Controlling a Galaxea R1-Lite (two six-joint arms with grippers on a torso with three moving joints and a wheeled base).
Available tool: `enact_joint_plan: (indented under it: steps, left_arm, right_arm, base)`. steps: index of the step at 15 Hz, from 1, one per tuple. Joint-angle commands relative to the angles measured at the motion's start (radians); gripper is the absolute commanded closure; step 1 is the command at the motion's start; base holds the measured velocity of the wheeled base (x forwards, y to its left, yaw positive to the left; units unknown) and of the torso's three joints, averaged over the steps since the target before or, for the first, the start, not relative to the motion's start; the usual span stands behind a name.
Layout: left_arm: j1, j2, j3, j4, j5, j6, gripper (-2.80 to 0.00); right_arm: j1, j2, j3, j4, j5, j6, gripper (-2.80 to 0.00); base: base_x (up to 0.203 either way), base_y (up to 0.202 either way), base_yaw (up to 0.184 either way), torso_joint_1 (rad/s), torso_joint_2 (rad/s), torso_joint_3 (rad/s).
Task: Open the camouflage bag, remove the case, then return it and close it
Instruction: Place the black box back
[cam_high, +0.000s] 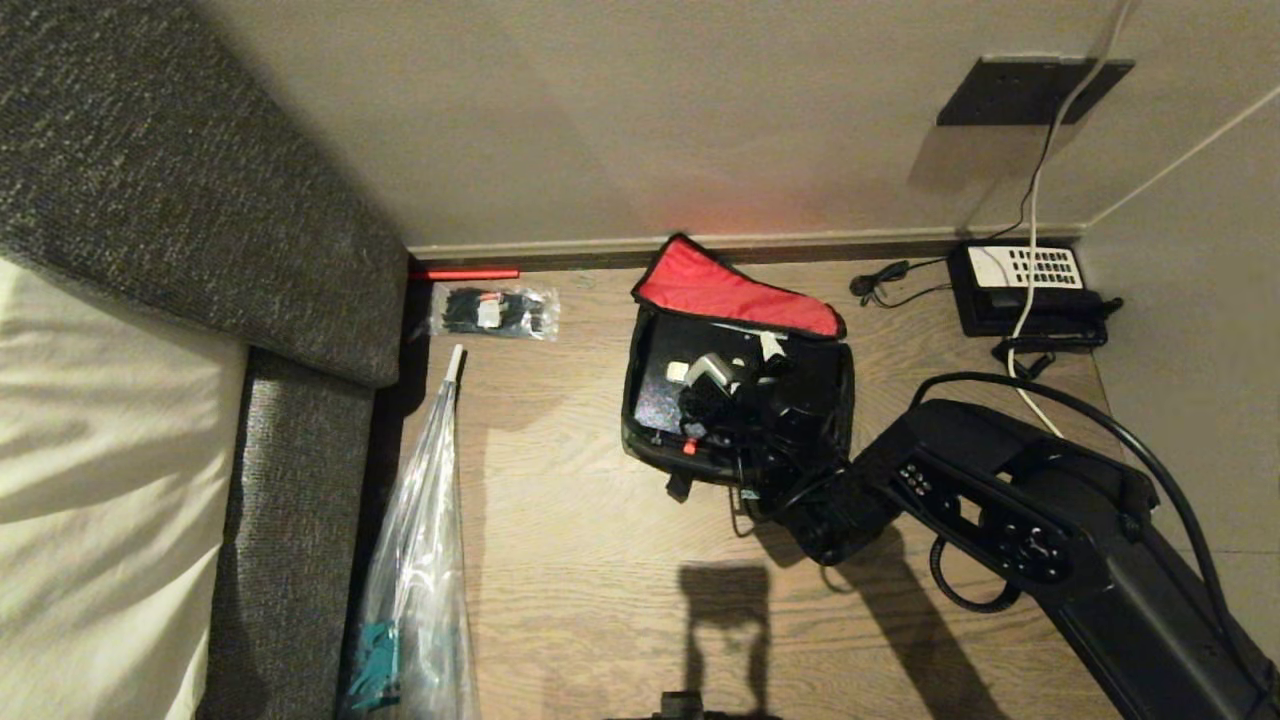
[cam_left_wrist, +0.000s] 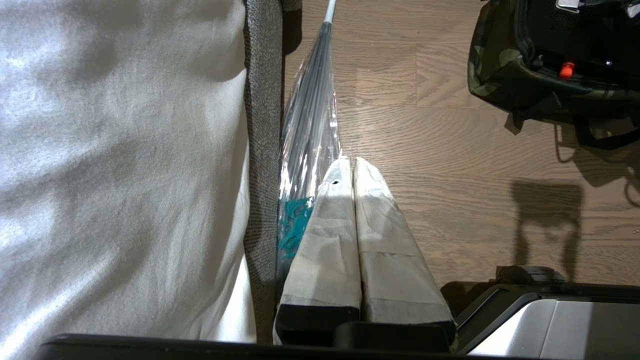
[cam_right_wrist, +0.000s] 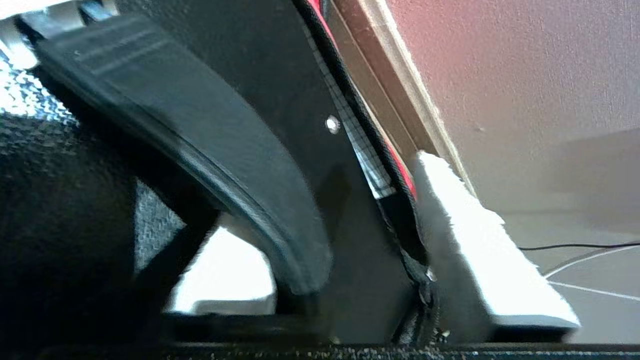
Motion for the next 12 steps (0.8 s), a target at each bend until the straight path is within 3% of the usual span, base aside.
enact_joint_plan:
  steps: [1,7,12]
  left_arm:
    - [0.0,0.007,0.0,0.0,0.0,-0.001,0.0]
    - [0.0,0.007,0.0,0.0,0.0,0.001,0.0]
    - [0.0,-0.003,0.0,0.0,0.0,0.001,0.0]
  right_arm:
    - [0.02,-0.031,0.082,0.024,-0.005,-0.003,-2.8]
    - [0.078,-0.318,0.5,0.044,-0.002,0.052,-2.8]
    - [0.061,-0.723,0.77,0.157,-0.018,0.058,-2.8]
  base:
    - [0.0,0.0,0.0,0.0,0.0,0.0]
    - [0.0,0.0,0.0,0.0,0.0,0.0]
    - [0.0,0.0,0.0,0.0,0.0,0.0]
